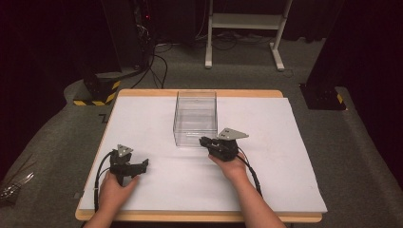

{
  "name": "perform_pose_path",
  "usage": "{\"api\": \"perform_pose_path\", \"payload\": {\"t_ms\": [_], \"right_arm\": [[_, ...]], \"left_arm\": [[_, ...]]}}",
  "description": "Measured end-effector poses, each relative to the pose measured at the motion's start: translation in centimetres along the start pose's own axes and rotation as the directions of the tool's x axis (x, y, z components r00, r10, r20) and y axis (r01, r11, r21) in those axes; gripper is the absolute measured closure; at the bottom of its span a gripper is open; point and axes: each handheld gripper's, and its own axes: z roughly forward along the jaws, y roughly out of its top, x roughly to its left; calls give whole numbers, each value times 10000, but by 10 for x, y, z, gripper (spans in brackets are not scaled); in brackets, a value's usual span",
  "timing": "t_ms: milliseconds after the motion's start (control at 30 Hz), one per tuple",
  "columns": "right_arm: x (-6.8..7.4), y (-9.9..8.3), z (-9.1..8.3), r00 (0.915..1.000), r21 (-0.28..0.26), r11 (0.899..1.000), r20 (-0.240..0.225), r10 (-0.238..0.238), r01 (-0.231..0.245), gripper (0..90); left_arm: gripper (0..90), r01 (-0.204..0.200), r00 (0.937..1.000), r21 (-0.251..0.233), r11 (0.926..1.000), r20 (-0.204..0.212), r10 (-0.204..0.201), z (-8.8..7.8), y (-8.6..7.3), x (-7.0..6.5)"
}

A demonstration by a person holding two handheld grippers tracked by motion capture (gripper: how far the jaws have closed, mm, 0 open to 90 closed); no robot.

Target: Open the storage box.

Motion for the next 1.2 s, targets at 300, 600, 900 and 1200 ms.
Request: {"api": "perform_pose_path", "payload": {"t_ms": [300, 600, 900, 1200], "right_arm": [[9, -6, -8, 9998, -62, 9999, -133, -123, 122, 818], [17, -11, -15, 9994, -72, 9998, -297, -171, 169, 823], [26, -15, -23, 9984, -63, 9994, -435, -347, 345, 826], [36, -20, -32, 9971, -51, 9987, -562, -511, 509, 829]], "left_arm": [[103, 1, 10000, 30, 10000, -2, -1, 0, 0, 0], [103, -6, 10000, 16, 10000, -9, 6, 0, 0, 0], [104, -3, 10000, 26, 10000, -1, 3, 0, 0, 0], [103, 9, 10000, 17, 10000, -6, -9, 0, 0, 0]]}}
